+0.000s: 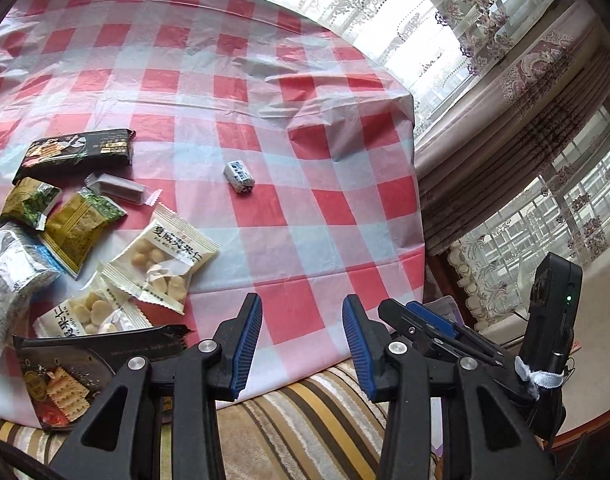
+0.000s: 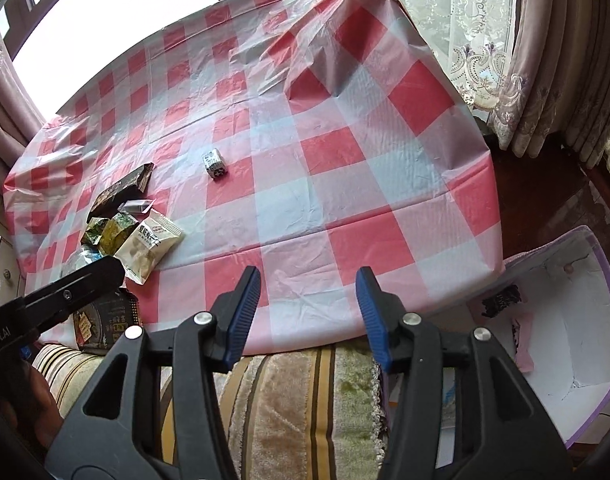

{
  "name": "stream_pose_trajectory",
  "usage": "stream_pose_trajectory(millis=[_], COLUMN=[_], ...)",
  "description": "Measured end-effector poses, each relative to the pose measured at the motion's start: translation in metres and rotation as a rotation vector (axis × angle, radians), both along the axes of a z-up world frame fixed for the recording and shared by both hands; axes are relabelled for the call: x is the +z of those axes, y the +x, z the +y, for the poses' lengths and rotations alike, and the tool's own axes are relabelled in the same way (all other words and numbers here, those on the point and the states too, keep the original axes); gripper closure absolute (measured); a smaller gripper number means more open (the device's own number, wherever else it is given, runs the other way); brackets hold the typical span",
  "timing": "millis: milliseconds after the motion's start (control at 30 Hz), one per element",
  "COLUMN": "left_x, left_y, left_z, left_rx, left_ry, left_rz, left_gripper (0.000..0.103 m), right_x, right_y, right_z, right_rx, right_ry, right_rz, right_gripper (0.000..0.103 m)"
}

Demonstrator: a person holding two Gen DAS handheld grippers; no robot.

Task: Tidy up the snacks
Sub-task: 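Move both tools back over the snack pile on the table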

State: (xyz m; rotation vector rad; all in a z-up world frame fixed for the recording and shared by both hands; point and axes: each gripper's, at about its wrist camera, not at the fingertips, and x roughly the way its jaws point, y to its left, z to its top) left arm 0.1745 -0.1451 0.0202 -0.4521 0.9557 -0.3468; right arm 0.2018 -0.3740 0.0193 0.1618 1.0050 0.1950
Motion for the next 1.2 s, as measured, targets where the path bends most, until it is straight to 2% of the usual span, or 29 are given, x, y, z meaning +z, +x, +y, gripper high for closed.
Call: stream_pose_trajectory(millis=[233,300,467,633,700,767,867,1000,1200], left_x=[-0.002,-0.002,-0.003,-0.009,-0.012,-0.018,-0.026,-0.032,-0.046], left_y=[-0.011,-0.015,-0.020,-0.020,-0.017,-0.014,-0.006,0.002,0.016], left_z=[0.051,0.065,0.104,0.140,0.149,0.153,0.153,0.144,0.157], left_rx=[0.123,0.150,0.193,0.225,0.208,0.167,0.097,0.020,-0.009], left_ry=[0.020,0.039,0.097,0.196,0.258,0.312,0.352,0.465,0.416], left_rz=[0.005,0.000,-0.004,0.012,0.023,0.044,0.069,0.066,0.108], left_gripper=[0.056,0.051,0.044,0.030,0.022,0.021,0.021,0.019,0.019], right_x=[-0.001,-0.003,-0.005,-0.008,-0.010,-0.012,-0.014,-0.018,-0.023], right_y=[0.007,0.009,0.015,0.022,0.025,0.029,0.035,0.045,0.065], right_z=[0.018,0.023,0.034,0.046,0.050,0.054,0.061,0.070,0.085], right_rx=[0.027,0.034,0.042,0.058,0.063,0.071,0.082,0.096,0.119], right_ry=[-0.022,-0.031,-0.048,-0.073,-0.078,-0.083,-0.088,-0.096,-0.098], right_rz=[0.008,0.012,0.014,0.013,0.015,0.019,0.021,0.020,0.016], right_gripper=[0.046,0.046,0.042,0.040,0.038,0.038,0.037,0.037,0.037])
